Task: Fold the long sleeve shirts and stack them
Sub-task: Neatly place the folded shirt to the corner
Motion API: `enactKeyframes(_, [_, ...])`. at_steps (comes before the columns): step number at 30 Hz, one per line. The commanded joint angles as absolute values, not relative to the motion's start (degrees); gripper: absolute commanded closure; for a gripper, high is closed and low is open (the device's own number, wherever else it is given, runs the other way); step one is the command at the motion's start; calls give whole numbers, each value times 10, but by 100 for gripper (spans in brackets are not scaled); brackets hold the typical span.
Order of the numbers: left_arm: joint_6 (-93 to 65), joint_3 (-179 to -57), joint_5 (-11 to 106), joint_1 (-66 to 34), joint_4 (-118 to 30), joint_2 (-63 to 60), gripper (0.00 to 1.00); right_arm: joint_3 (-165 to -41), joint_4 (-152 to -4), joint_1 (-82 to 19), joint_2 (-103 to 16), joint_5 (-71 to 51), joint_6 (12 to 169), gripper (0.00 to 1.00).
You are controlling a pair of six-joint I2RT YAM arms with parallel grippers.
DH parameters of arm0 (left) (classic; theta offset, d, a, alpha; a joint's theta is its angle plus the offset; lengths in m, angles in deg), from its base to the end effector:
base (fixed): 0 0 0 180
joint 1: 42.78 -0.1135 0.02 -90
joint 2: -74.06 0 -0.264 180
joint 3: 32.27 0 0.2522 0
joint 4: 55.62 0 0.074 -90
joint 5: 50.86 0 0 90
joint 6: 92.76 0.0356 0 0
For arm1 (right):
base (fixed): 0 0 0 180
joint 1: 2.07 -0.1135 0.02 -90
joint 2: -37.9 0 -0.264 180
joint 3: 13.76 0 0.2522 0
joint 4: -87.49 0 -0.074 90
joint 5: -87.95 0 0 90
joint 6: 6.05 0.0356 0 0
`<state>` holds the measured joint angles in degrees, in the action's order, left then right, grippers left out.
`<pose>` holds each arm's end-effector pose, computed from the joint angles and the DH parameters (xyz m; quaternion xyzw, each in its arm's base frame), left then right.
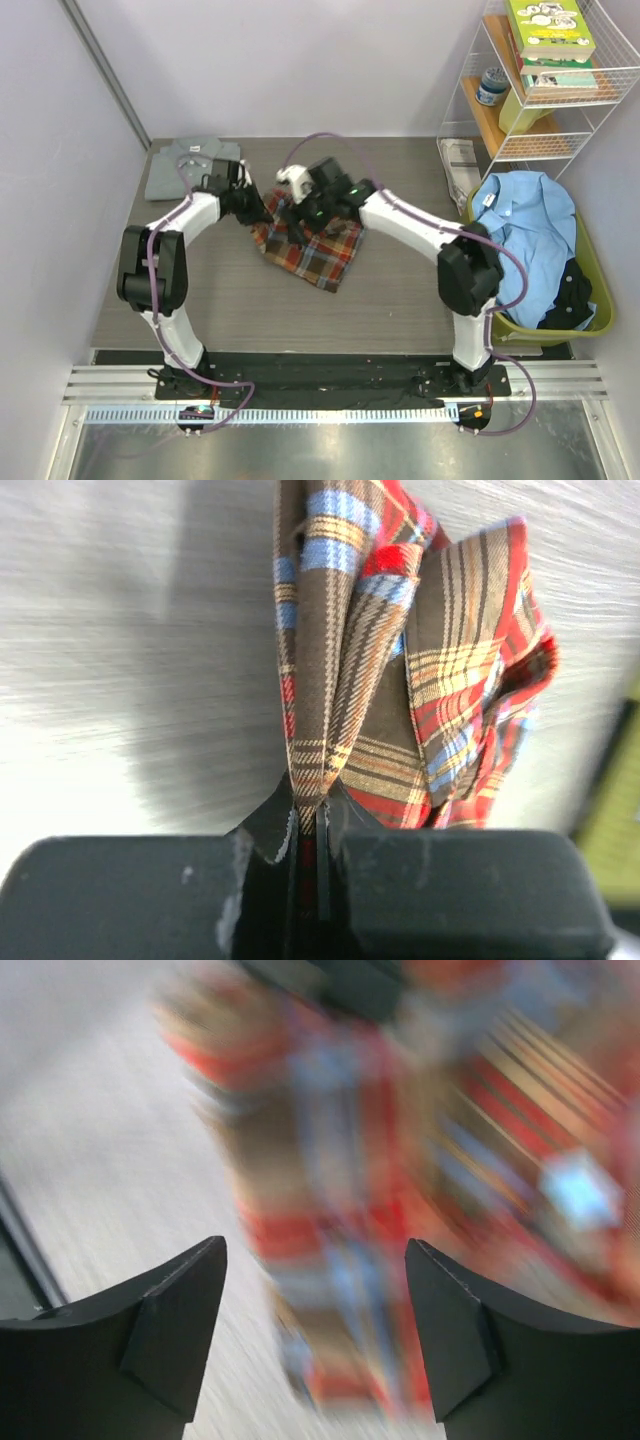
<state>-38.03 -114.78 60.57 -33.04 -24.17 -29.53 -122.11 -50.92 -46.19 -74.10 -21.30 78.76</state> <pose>0.3748 -0.0775 0.1944 -0.1474 0.9207 -0.2835 0.2242 0.3123 0.3192 0.2658 -0.4382 0.8020 0.2709 0.3024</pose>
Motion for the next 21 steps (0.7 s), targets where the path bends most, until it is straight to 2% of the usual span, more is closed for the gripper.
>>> enactKeyframes(1, [-203,-1283,498,-332,-123,-328,100,-1181,-482,-386,-635,-216,789,19])
enactKeyframes(2, [-162,-1314,486,-335,-110,-341,100,-1172,-476,-376,-625,-214,787,15])
enactKeyframes(5, [-122,-1425,460,-348,-83,-393,100,-1144,-468,-349,-598,-203,777,12])
enactKeyframes(12, [-71,-1632,430,-356,-63,-479,100,-1118,-465,-330,-573,-189,768,11])
enactKeyframes(21, [-71,-1751,354,-360,-80,-502,100,-1115,-462,-328,-569,-182,765,11])
